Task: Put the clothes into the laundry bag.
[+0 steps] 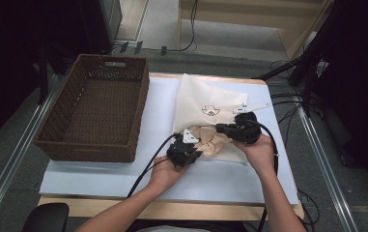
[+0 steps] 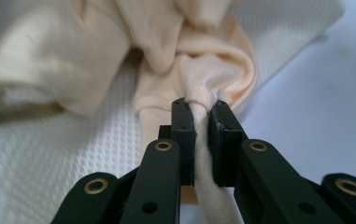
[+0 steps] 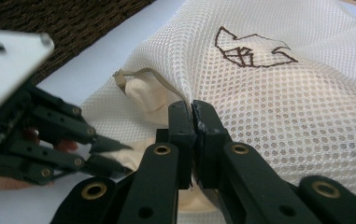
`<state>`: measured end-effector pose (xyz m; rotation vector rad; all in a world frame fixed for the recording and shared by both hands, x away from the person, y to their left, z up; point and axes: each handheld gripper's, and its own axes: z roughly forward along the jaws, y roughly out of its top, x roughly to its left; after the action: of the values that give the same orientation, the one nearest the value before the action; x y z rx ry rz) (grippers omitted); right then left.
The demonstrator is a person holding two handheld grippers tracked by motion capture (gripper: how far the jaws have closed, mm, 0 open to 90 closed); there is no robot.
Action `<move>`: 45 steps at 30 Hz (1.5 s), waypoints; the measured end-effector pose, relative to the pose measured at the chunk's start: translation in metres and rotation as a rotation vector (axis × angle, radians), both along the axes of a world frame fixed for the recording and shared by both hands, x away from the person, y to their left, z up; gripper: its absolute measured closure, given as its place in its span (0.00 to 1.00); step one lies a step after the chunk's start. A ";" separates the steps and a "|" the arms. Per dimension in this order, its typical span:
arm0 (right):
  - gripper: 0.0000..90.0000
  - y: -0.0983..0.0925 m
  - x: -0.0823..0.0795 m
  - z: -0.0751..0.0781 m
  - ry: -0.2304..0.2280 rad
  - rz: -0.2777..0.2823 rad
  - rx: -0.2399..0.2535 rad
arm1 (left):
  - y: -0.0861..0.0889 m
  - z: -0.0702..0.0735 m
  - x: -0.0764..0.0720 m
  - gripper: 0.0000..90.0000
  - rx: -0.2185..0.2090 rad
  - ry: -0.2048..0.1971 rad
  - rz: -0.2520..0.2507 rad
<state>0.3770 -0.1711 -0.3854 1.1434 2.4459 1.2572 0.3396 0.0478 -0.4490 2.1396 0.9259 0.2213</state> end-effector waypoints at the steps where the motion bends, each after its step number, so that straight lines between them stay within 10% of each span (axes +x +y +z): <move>1: 0.99 0.000 0.000 0.000 0.000 0.000 0.000 | -0.001 0.005 0.003 0.93 -0.010 -0.006 0.003; 9: 0.99 -0.001 0.000 0.001 -0.001 -0.001 0.003 | -0.002 0.035 0.026 0.93 -0.049 -0.060 0.047; 25: 0.99 0.001 -0.001 0.002 0.000 0.004 0.009 | -0.036 0.007 0.053 0.92 0.000 -0.037 0.086; 37: 0.99 0.003 -0.002 0.002 0.004 0.021 0.016 | -0.036 0.016 0.066 0.92 -0.073 -0.079 0.181; 45: 0.99 0.001 0.000 0.000 0.015 0.013 0.011 | -0.042 0.004 0.074 0.92 -0.039 -0.050 0.151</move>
<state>0.3770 -0.1704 -0.3857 1.1454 2.4637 1.2722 0.4136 0.0059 -0.4446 2.0214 1.0549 0.3279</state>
